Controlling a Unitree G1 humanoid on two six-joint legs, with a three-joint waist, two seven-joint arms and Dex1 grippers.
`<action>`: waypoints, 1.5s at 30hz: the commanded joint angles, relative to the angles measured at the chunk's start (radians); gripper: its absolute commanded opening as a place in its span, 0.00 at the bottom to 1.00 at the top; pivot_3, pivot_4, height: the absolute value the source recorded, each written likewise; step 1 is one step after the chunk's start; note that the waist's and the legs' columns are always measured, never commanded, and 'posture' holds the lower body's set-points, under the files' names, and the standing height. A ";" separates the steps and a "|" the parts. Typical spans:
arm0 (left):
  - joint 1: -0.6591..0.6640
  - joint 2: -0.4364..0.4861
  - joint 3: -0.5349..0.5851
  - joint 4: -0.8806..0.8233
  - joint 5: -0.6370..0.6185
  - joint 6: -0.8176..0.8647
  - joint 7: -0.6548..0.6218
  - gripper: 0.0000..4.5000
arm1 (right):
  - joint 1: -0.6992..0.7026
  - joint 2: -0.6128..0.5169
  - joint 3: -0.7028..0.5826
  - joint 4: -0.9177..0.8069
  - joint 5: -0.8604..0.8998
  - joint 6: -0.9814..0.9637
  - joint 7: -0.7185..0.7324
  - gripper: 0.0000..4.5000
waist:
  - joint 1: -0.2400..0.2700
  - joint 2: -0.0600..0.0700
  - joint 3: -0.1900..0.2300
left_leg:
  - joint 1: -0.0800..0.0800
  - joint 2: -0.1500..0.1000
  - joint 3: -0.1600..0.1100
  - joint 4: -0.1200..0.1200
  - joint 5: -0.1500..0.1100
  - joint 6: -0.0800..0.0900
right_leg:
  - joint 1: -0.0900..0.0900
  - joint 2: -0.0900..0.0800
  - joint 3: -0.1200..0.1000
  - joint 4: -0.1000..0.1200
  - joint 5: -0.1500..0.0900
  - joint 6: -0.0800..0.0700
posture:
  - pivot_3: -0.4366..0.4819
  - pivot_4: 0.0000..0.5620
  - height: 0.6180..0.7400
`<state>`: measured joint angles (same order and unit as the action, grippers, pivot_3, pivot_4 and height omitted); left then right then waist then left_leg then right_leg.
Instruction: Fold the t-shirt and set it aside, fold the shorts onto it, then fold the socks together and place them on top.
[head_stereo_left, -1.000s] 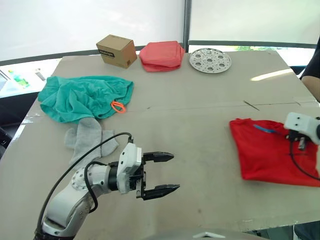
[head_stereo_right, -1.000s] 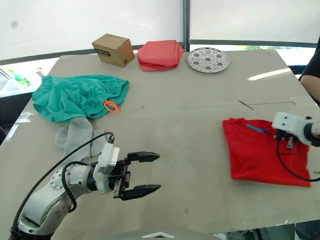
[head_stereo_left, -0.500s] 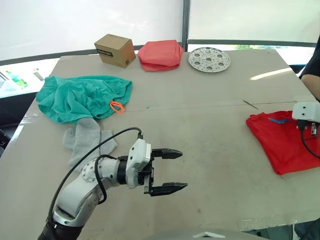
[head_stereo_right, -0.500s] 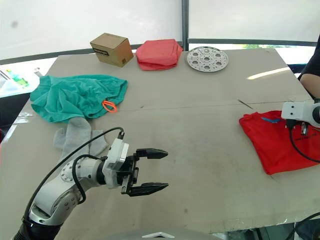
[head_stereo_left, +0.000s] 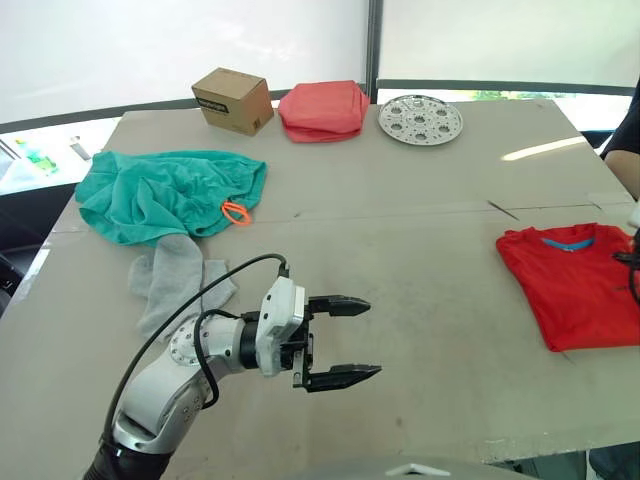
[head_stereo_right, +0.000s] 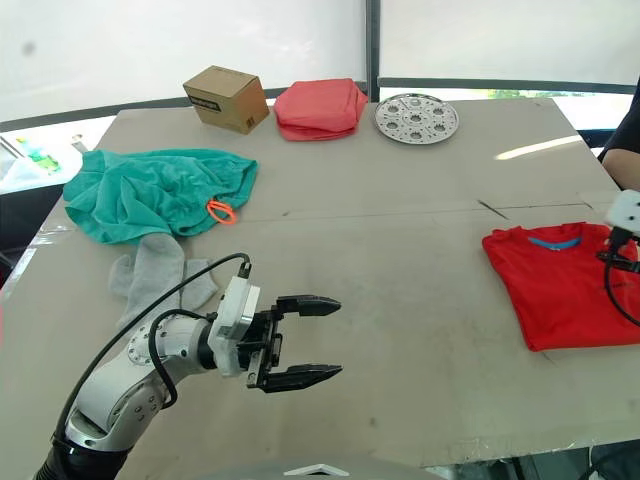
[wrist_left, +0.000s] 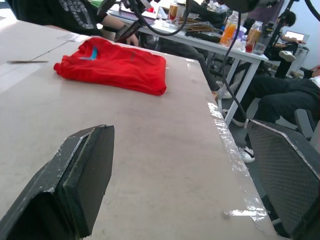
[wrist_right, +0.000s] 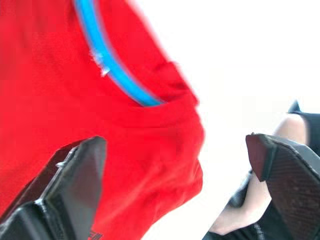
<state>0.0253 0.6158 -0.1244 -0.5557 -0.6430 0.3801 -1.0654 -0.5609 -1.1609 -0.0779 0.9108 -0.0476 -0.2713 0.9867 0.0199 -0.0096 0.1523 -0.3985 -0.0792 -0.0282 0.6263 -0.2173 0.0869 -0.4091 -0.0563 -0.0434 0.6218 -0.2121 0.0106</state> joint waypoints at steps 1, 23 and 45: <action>-0.027 -0.018 0.003 0.012 -0.010 -0.021 -0.005 1.00 | 0.207 0.036 -0.323 -0.318 0.245 0.209 -0.074 0.99 | 0.002 0.001 0.000 | 0.000 0.000 0.000 0.001 0.000 0.000 | 0.000 0.000 0.000 0.001 0.000 0.001 | 0.48 0.27 1.00; -0.046 -0.241 0.231 0.041 -0.115 0.099 0.469 1.00 | 0.354 0.673 0.061 -1.528 0.513 0.764 -0.529 0.99 | 0.007 -0.002 -0.001 | -0.002 0.005 0.005 0.006 -0.004 0.003 | -0.003 0.000 -0.001 0.000 -0.001 0.006 | 0.48 0.27 1.00; 0.046 0.169 0.606 0.232 0.042 0.226 0.510 1.00 | 0.302 0.604 0.168 -1.438 0.553 0.685 -0.166 0.99 | -0.004 -0.006 0.001 | -0.001 0.006 0.004 0.006 -0.006 0.000 | -0.003 0.000 -0.003 0.000 0.000 0.008 | 0.48 0.27 1.00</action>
<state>0.0788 0.7548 0.4307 -0.3397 -0.6225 0.6402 -0.5247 -0.2559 -0.5526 0.0984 -0.5180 0.5110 0.4429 0.8105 0.0157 -0.0157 0.1534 -0.3997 -0.0727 -0.0240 0.6318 -0.2231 0.0862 -0.4124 -0.0568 -0.0468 0.6222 -0.2119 0.0191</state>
